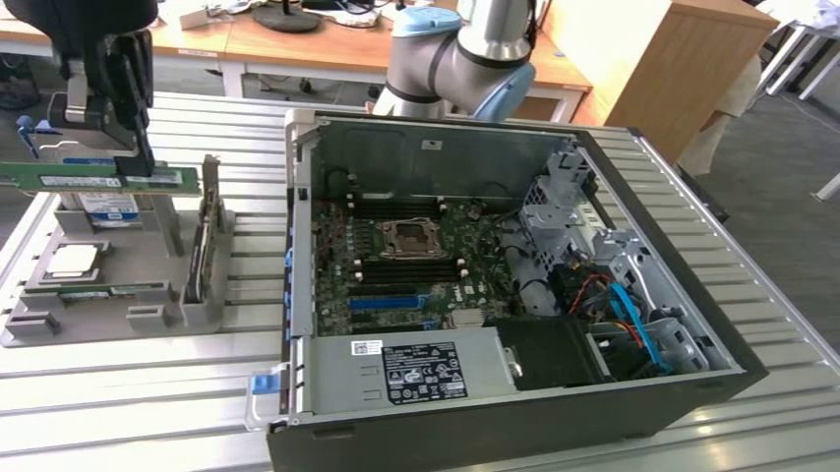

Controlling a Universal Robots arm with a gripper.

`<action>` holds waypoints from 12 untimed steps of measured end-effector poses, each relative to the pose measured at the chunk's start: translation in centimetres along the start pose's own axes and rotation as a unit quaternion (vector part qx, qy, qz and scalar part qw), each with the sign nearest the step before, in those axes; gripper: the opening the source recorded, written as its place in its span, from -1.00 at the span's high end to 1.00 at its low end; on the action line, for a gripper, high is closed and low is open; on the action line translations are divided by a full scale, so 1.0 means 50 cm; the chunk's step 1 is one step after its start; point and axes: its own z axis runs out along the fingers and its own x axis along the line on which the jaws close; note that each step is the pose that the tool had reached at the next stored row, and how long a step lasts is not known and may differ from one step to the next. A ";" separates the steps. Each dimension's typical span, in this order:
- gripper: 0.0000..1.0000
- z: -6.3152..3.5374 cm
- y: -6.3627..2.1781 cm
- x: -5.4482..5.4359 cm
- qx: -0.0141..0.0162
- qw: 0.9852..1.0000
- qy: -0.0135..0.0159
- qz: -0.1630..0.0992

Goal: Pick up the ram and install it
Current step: 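Pick up the ram and move it above insertion slot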

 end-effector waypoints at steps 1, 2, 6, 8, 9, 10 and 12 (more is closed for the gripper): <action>0.76 0.000 -0.003 0.000 0.000 1.000 0.000 0.000; 0.76 0.000 -0.006 0.000 0.000 1.000 0.000 0.000; 0.76 -0.001 -0.020 0.001 0.000 1.000 0.000 -0.001; 0.76 -0.001 -0.028 0.001 0.000 1.000 0.000 -0.001; 0.76 -0.001 -0.032 0.001 0.000 1.000 0.000 -0.001; 0.76 -0.001 -0.036 0.001 0.000 1.000 0.000 -0.001; 0.76 -0.002 -0.045 0.001 0.000 1.000 0.000 -0.001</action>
